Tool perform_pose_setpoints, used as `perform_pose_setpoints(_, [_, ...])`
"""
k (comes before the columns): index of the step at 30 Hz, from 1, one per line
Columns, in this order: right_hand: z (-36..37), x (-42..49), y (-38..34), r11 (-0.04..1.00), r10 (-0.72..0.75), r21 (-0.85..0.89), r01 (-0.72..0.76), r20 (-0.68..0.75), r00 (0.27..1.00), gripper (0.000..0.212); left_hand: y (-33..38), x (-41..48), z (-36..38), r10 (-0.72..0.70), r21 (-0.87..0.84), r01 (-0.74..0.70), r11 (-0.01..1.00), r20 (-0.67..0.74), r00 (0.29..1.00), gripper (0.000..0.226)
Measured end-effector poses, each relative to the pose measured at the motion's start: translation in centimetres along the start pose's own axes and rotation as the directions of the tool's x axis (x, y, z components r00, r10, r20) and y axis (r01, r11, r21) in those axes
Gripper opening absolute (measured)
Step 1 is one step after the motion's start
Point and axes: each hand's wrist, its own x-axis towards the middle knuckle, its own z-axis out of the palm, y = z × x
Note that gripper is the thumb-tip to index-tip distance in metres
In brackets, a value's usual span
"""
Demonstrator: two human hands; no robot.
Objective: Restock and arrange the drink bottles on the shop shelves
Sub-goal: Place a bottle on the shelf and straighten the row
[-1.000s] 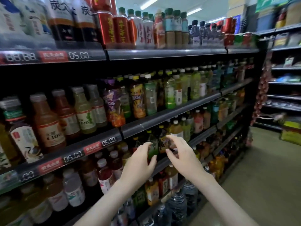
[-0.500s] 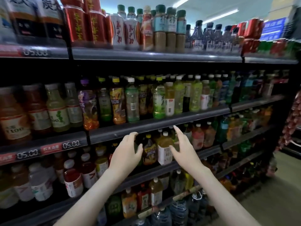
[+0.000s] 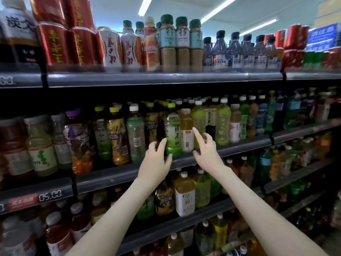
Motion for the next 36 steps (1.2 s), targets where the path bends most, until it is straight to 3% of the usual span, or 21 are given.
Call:
perform_pose_setpoints(4, [0.0,4.3,2.1,0.998,-0.052,-0.042,0.053,0.011,0.999,0.076,1.8,3.6,3.2,-0.038,0.083,0.043,0.996,-0.063,0.997,0.062])
perform_pose_setpoints(8, [0.4,8.2,3.4,0.981,-0.186,-0.058,0.188,0.036,0.982,0.084,3.1,6.8,6.5,-0.109,0.152,0.125,0.980,-0.106,0.988,0.072])
perform_pose_setpoints(11, [1.1,11.1,3.7,0.946,-0.295,-0.126,0.298,0.042,0.955,0.079,3.3,8.2,8.6,-0.145,0.244,0.168,0.955,-0.108,0.983,0.072])
perform_pose_setpoints(16, [2.0,13.5,3.9,0.893,-0.277,-0.330,0.306,0.135,0.951,0.080,2.2,8.4,10.1,-0.180,0.307,0.192,0.932,-0.068,0.981,0.076])
perform_pose_setpoints(19, [1.9,13.6,4.2,0.888,-0.321,-0.326,0.325,0.070,0.945,0.078,1.9,8.1,10.5,-0.160,0.285,0.175,0.942,-0.077,0.984,0.077])
perform_pose_setpoints(22, [2.0,12.8,4.6,0.903,-0.401,-0.192,0.385,-0.047,0.915,0.067,2.1,7.8,10.9,-0.163,0.236,0.183,0.954,-0.103,0.981,0.079])
perform_pose_setpoints(26, [3.5,9.9,5.6,0.857,-0.499,0.026,0.515,-0.211,0.840,0.051,2.6,7.8,11.8,-0.141,0.129,0.161,0.978,-0.157,0.978,0.083])
perform_pose_setpoints(29, [4.3,8.3,6.2,0.805,-0.554,0.048,0.592,-0.299,0.777,0.043,3.0,7.9,12.1,-0.085,0.054,0.100,0.994,-0.232,0.969,0.080])
perform_pose_setpoints(32, [3.4,7.0,5.7,0.766,-0.560,0.053,0.641,-0.435,0.705,0.041,3.3,7.1,11.6,-0.032,-0.019,0.029,0.999,-0.212,0.977,0.074])
perform_pose_setpoints(36, [0.2,3.8,2.8,0.681,-0.567,0.085,0.727,-0.568,0.597,0.044,5.5,4.7,9.0,-0.054,-0.195,0.000,0.981,-0.268,0.962,0.067])
